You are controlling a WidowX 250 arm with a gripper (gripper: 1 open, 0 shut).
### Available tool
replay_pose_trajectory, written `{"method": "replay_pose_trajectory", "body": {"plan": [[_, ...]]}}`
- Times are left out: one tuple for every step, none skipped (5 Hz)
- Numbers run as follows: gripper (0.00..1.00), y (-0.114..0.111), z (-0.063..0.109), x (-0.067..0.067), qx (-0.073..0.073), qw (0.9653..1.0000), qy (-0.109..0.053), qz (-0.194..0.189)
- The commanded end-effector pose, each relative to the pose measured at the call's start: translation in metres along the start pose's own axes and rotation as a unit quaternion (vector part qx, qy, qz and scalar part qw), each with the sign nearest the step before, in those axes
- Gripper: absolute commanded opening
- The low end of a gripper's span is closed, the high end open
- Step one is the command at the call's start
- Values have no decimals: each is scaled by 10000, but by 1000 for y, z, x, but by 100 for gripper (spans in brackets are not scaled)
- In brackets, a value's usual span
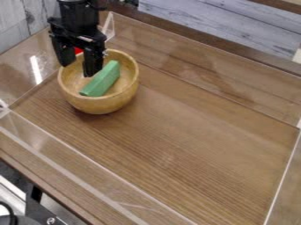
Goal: Remove the green block from the brown bowl and put it on the table
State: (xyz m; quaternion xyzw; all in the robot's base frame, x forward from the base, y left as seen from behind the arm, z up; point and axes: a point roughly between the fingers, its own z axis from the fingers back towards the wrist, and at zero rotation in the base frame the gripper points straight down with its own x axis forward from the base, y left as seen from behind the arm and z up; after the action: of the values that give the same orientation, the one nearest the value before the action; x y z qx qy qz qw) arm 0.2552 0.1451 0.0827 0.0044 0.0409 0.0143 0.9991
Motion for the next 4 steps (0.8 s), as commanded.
{"method": "replay_pose_trajectory", "body": {"plan": [[100, -2, 6, 11, 134, 9996, -234, 15], [100, -10, -1, 18, 128, 9996, -238, 47], [100, -21, -20, 28, 106, 9993, -242, 274], [100, -31, -37, 39, 88, 9984, -268, 497]]}}
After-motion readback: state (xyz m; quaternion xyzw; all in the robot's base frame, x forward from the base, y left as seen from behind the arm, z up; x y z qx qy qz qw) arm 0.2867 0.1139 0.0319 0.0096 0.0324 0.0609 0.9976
